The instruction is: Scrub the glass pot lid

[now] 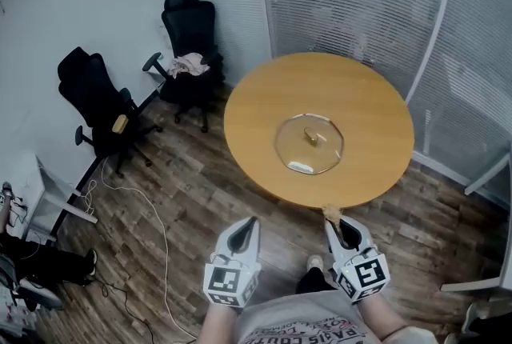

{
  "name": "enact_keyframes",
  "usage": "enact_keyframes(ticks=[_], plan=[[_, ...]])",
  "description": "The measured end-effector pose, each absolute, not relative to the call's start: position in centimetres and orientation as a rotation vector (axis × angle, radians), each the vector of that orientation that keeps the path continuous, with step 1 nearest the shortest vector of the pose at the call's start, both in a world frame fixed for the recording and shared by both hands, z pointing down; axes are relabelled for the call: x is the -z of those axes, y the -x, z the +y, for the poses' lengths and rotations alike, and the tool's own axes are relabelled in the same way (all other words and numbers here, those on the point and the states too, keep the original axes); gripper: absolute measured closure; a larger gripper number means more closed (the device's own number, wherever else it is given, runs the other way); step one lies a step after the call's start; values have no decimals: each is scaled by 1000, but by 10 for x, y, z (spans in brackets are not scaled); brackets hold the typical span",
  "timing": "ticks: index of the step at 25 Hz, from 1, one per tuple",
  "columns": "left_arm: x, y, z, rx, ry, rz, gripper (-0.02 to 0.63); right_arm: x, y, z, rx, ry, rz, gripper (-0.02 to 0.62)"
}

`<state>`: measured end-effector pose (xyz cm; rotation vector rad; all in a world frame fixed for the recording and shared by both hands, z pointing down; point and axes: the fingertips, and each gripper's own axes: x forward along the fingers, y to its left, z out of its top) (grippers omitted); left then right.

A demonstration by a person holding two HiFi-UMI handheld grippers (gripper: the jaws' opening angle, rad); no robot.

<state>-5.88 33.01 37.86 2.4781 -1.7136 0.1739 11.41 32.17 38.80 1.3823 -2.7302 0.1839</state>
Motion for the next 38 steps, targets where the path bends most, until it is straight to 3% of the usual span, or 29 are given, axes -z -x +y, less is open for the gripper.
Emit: enact_keyframes(ticks=[14, 38], plan=[[-393, -48, 129, -258, -2495, -1668, 598, -405, -223, 127, -211, -1398, -2666, 534], [-439, 18, -117, -279, -2667, -1260, 598, -475, -169, -71, -413, -1764, -2281, 534]])
